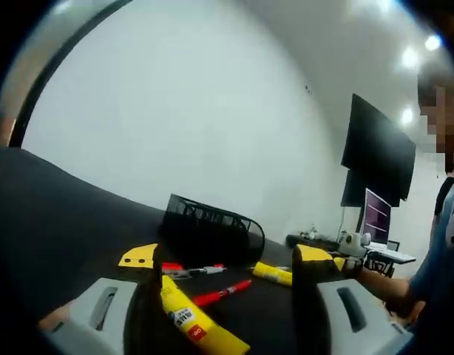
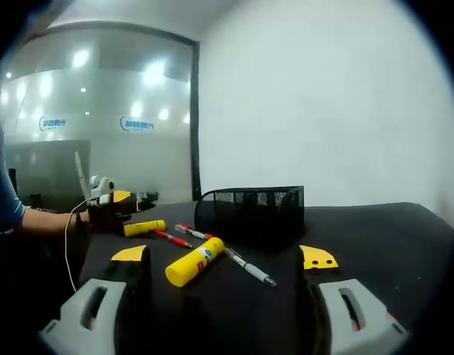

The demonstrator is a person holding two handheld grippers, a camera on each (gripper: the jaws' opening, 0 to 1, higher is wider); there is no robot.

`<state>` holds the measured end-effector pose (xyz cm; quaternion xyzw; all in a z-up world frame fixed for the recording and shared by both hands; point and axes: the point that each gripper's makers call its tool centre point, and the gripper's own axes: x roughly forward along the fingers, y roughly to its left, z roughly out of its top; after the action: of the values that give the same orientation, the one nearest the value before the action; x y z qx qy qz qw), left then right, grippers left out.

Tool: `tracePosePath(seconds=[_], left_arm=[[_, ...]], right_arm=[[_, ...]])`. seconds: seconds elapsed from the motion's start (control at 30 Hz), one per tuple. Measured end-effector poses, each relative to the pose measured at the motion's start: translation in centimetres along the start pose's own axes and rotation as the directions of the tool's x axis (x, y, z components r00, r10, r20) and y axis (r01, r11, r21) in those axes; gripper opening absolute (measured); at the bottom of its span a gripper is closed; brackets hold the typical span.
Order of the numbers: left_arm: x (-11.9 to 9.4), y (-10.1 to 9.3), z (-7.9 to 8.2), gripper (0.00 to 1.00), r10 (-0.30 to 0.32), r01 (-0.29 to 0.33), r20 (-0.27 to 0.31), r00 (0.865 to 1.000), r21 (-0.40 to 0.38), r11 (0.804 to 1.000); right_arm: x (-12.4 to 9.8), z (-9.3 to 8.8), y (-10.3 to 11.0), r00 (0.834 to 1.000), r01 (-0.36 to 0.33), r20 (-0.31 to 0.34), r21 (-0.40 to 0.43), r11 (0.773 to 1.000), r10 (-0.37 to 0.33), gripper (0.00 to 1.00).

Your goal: Pick up pens and glue sticks and place them into the holder.

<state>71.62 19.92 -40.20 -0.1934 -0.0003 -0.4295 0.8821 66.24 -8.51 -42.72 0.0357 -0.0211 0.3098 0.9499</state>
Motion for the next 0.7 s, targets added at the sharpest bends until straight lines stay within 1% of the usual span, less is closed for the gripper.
tracePosePath(seconds=[0.07, 0.17, 0.23, 0.3, 0.33, 0.37, 0.4, 0.5, 0.57, 0.6, 0.67, 0.7], left_arm=[[-0.1, -0.2, 0.3, 0.72, 0.002, -0.002, 0.005, 1.000, 0.005, 1.000], [-0.2, -0.4, -0.1, 0.72, 0.007, -0.006, -0.031, 0.999, 0.021, 1.000], [-0.4, 0.0, -0.6, 0.71, 0.030, -0.026, -0.072, 0.997, 0.059, 0.998], [-0.6, 0.2, -1.0, 0.66, 0.052, -0.039, -0.100, 0.994, 0.129, 0.991], [-0.8, 0.2, -1.2, 0.64, 0.057, -0.039, -0.117, 0.992, 0.152, 0.988], [-0.9, 0.0, -1.4, 0.61, 0.052, -0.031, -0.128, 0.990, 0.163, 0.986], [-1.0, -0.3, -1.4, 0.61, 0.040, -0.018, -0.135, 0.990, 0.162, 0.987], [-1.1, -0.2, -0.9, 0.63, 0.048, -0.027, -0.134, 0.990, 0.161, 0.987], [-1.1, 0.0, -0.3, 0.66, 0.070, -0.049, -0.124, 0.990, 0.163, 0.985], [-1.1, 0.3, 0.0, 0.67, 0.090, -0.070, -0.118, 0.989, 0.160, 0.985], [-1.0, 0.3, 0.7, 0.67, 0.102, -0.085, -0.104, 0.989, 0.156, 0.984], [-1.0, 0.5, 1.0, 0.67, 0.122, -0.105, -0.104, 0.987, 0.153, 0.983]], right_arm=[[0.0, 0.1, 0.0, 1.000, -0.001, 0.004, 0.002, 1.000, 0.001, 0.74], [0.0, 0.2, 0.0, 1.000, -0.004, 0.009, 0.003, 1.000, 0.003, 0.74], [0.0, 0.2, 0.1, 1.000, -0.006, 0.009, 0.000, 1.000, 0.006, 0.74], [-0.1, 0.2, 0.1, 1.000, -0.005, 0.013, -0.008, 1.000, 0.005, 0.75], [-0.1, 0.3, 0.0, 1.000, -0.004, 0.016, -0.009, 1.000, 0.004, 0.75], [-0.1, 0.3, 0.1, 1.000, -0.006, 0.017, -0.004, 1.000, 0.006, 0.75], [-0.1, 0.4, 0.0, 1.000, -0.006, 0.020, 0.001, 1.000, 0.006, 0.75], [-0.2, 0.6, -0.1, 1.000, -0.006, 0.031, 0.009, 1.000, 0.005, 0.75], [-0.2, 0.6, -0.1, 0.999, -0.006, 0.033, 0.011, 1.000, 0.006, 0.75], [-0.2, 0.6, -0.1, 0.999, -0.006, 0.033, 0.010, 1.000, 0.006, 0.75], [-0.2, 0.6, 0.0, 0.999, -0.008, 0.031, 0.010, 1.000, 0.008, 0.75], [-0.2, 0.6, 0.0, 1.000, -0.009, 0.031, 0.008, 1.000, 0.008, 0.75]])
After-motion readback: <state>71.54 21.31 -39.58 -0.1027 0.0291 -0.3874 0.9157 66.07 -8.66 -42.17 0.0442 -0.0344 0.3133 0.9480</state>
